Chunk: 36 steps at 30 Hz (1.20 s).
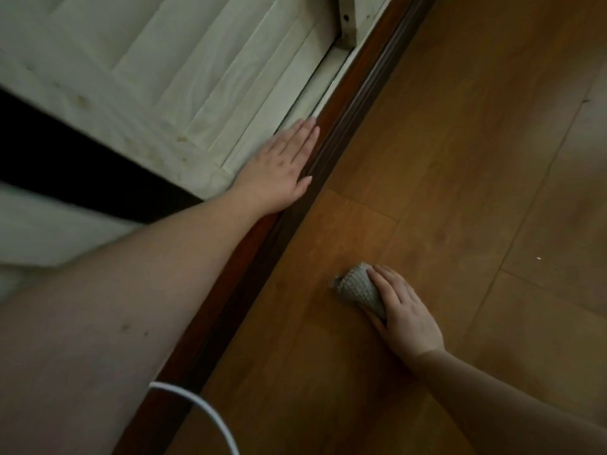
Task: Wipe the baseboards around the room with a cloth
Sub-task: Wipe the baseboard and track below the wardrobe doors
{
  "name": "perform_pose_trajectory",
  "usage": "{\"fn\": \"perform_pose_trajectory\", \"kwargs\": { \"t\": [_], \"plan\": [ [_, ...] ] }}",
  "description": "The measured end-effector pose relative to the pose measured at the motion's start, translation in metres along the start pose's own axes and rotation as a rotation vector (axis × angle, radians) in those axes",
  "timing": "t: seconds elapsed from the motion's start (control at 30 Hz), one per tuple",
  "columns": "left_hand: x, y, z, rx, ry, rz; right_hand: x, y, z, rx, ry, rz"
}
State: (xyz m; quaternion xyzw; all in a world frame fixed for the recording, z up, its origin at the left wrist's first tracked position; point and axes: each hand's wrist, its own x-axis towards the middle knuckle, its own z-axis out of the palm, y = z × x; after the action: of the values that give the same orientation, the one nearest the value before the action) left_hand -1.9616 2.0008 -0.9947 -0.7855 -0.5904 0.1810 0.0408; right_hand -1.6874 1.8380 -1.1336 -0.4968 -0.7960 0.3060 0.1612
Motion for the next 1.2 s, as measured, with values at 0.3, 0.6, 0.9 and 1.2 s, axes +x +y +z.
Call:
{"fn": "perform_pose_trajectory", "kwargs": {
  "t": [0.3, 0.6, 0.9, 1.2],
  "plan": [
    [0.023, -0.002, 0.003, -0.064, -0.039, 0.050, 0.004, 0.000, -0.007, -0.051, -0.117, 0.006],
    [0.023, -0.001, 0.003, -0.063, -0.093, 0.040, 0.003, 0.002, -0.014, 0.019, -0.106, -0.010],
    [0.022, 0.000, 0.002, -0.052, -0.094, 0.026, 0.001, 0.002, -0.006, 0.071, -0.081, -0.019],
    [0.021, 0.000, 0.006, -0.082, -0.047, 0.042, 0.002, 0.001, -0.010, 0.079, -0.044, 0.004]
  ]
}}
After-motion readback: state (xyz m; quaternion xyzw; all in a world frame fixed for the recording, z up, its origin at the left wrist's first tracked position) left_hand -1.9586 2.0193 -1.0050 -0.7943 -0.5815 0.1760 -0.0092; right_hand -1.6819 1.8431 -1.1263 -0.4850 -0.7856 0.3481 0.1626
